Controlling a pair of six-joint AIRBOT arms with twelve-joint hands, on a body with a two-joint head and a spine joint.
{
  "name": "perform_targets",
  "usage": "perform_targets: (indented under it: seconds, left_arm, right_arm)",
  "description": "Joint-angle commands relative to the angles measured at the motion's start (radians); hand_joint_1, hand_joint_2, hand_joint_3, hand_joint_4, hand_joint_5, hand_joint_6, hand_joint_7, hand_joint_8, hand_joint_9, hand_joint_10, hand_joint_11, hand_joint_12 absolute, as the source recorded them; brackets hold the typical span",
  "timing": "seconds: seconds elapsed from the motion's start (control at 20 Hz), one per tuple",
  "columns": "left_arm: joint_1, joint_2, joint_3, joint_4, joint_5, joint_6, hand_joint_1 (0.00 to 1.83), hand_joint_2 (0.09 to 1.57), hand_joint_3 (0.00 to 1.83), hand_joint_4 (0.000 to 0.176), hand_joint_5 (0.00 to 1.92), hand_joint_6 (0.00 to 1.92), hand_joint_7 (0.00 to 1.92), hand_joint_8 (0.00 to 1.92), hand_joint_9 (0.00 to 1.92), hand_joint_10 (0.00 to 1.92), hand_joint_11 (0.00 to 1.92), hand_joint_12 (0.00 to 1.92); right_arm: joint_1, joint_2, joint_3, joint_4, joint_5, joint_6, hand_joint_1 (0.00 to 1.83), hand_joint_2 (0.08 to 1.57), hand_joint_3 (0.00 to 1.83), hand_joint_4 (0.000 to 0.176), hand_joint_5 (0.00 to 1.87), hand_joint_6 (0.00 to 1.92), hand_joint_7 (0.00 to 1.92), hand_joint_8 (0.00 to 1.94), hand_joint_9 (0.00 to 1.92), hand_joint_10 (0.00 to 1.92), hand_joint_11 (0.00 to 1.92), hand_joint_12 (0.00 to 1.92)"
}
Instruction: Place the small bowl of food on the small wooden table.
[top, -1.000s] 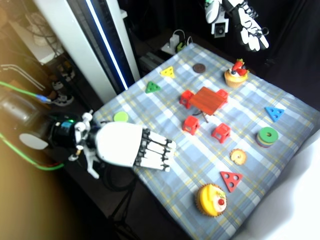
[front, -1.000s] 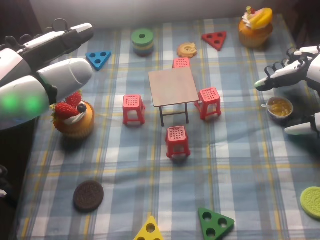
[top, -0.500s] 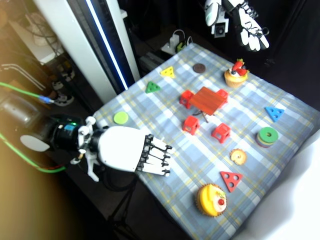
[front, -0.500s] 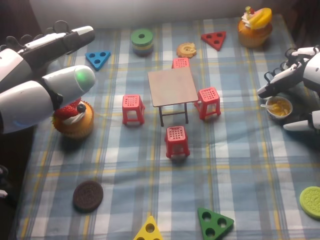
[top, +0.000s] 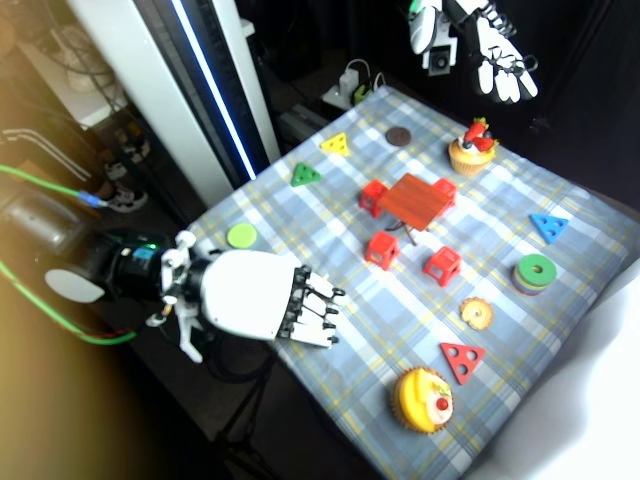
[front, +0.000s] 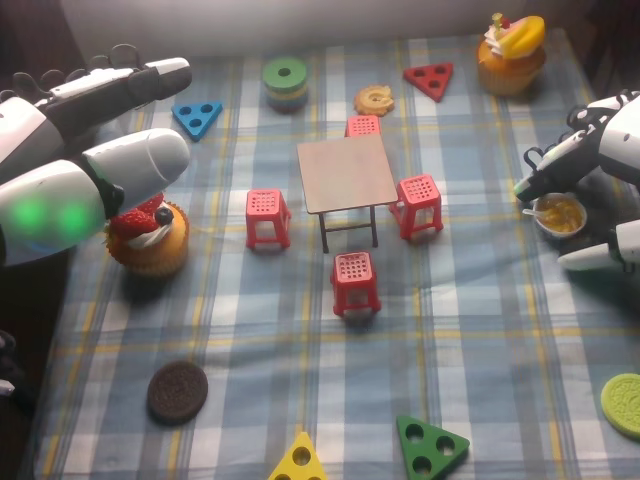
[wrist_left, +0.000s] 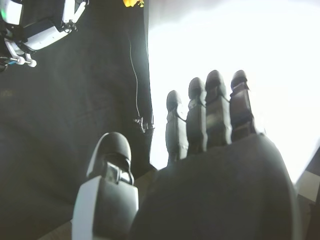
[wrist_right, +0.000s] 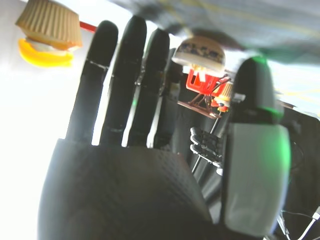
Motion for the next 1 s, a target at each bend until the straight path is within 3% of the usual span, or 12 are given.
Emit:
perform_targets:
  seconds: [0.0, 0.05, 0.2, 0.35, 0.45, 0.65, 0.7, 0.75, 0.8, 0.85, 0.9, 0.95]
  left_arm:
    - [-0.008, -0.004, 0.003, 0.014, -0.116, -0.007, 0.11, 1.21, 0.00, 0.109, 0.32, 0.00, 0.23, 0.00, 0.17, 0.00, 0.00, 0.00]
    - [-0.008, -0.004, 0.003, 0.014, -0.116, -0.007, 0.12, 1.21, 0.00, 0.108, 0.31, 0.00, 0.24, 0.00, 0.17, 0.00, 0.00, 0.00]
    - [-0.007, -0.004, 0.003, 0.012, -0.114, -0.007, 0.09, 1.21, 0.00, 0.118, 0.32, 0.00, 0.25, 0.00, 0.19, 0.00, 0.00, 0.00]
    - [-0.006, -0.004, 0.004, 0.011, -0.113, -0.007, 0.09, 1.21, 0.00, 0.113, 0.33, 0.01, 0.27, 0.01, 0.19, 0.00, 0.00, 0.00]
    - [-0.004, -0.004, 0.004, 0.010, -0.112, -0.007, 0.11, 1.21, 0.00, 0.109, 0.35, 0.01, 0.27, 0.01, 0.20, 0.00, 0.00, 0.00]
    - [-0.003, -0.003, 0.006, 0.010, -0.114, -0.007, 0.08, 1.20, 0.00, 0.130, 0.32, 0.00, 0.32, 0.02, 0.23, 0.01, 0.02, 0.01]
    - [-0.003, -0.003, 0.007, 0.010, -0.114, -0.007, 0.08, 1.20, 0.00, 0.134, 0.31, 0.00, 0.34, 0.02, 0.24, 0.01, 0.04, 0.02]
    - [-0.004, -0.003, 0.007, 0.010, -0.114, -0.007, 0.08, 1.20, 0.00, 0.138, 0.31, 0.00, 0.34, 0.01, 0.25, 0.01, 0.05, 0.02]
    - [-0.004, -0.004, 0.008, 0.010, -0.114, -0.007, 0.09, 1.21, 0.00, 0.139, 0.31, 0.00, 0.34, 0.01, 0.25, 0.01, 0.06, 0.03]
    - [-0.004, -0.004, 0.008, 0.010, -0.114, -0.007, 0.13, 1.20, 0.00, 0.133, 0.33, 0.01, 0.33, 0.01, 0.26, 0.01, 0.07, 0.04]
    - [-0.004, -0.004, 0.009, 0.010, -0.114, -0.007, 0.14, 1.19, 0.00, 0.138, 0.34, 0.01, 0.34, 0.01, 0.27, 0.01, 0.09, 0.05]
    - [-0.004, -0.004, 0.009, 0.010, -0.114, -0.007, 0.12, 1.20, 0.00, 0.145, 0.32, 0.00, 0.32, 0.00, 0.26, 0.01, 0.09, 0.05]
  right_arm:
    - [0.007, 0.002, 0.001, 0.011, 0.078, 0.001, 1.15, 1.02, 0.00, 0.000, 1.13, 0.50, 1.20, 0.02, 1.16, 0.12, 0.60, 1.33]
    - [0.007, 0.002, 0.000, 0.009, 0.077, 0.001, 1.24, 1.04, 0.00, 0.000, 1.13, 0.55, 1.18, 0.66, 1.14, 0.32, 0.68, 1.38]
    - [0.007, 0.002, -0.002, 0.005, 0.077, 0.001, 1.26, 1.05, 0.00, 0.000, 1.22, 0.43, 1.10, 0.94, 1.06, 0.57, 0.69, 1.31]
    - [0.013, 0.002, -0.005, 0.004, 0.090, 0.001, 1.26, 1.04, 0.00, 0.000, 1.20, 0.48, 1.13, 0.89, 1.06, 0.57, 0.70, 1.26]
    - [0.033, 0.002, -0.014, -0.009, 0.124, 0.001, 1.27, 1.06, 0.00, 0.000, 1.18, 0.48, 1.08, 1.03, 0.96, 0.86, 0.65, 1.45]
    - [0.108, -0.015, -0.023, -0.062, 0.168, 0.004, 1.17, 1.07, 0.00, 0.000, 1.08, 0.79, 1.17, 0.68, 1.09, 0.84, 0.84, 1.45]
    - [0.133, -0.024, -0.023, -0.078, 0.177, 0.005, 1.26, 1.06, 0.00, 0.000, 1.13, 0.55, 1.14, 0.91, 1.06, 0.83, 0.80, 1.39]
    - [0.151, -0.029, -0.022, -0.088, 0.181, 0.005, 1.19, 1.06, 0.00, 0.000, 1.12, 0.70, 1.14, 0.68, 1.05, 0.86, 0.78, 1.42]
    - [0.182, -0.040, -0.020, -0.107, 0.186, 0.007, 1.26, 1.07, 0.00, 0.000, 1.09, 0.63, 1.13, 0.91, 1.04, 0.92, 0.79, 1.49]
    - [0.206, -0.048, -0.017, -0.120, 0.188, 0.008, 1.18, 1.06, 0.00, 0.000, 1.10, 0.73, 1.05, 1.19, 1.01, 1.51, 0.90, 1.83]
    - [0.230, -0.057, -0.013, -0.135, 0.190, 0.011, 1.14, 1.07, 0.00, 0.000, 1.10, 0.77, 1.02, 1.18, 0.96, 1.59, 0.88, 1.88]
    - [0.251, -0.060, -0.009, -0.151, 0.190, 0.014, 1.23, 1.08, 0.00, 0.000, 1.09, 0.65, 1.06, 1.09, 0.88, 1.26, 0.68, 1.69]
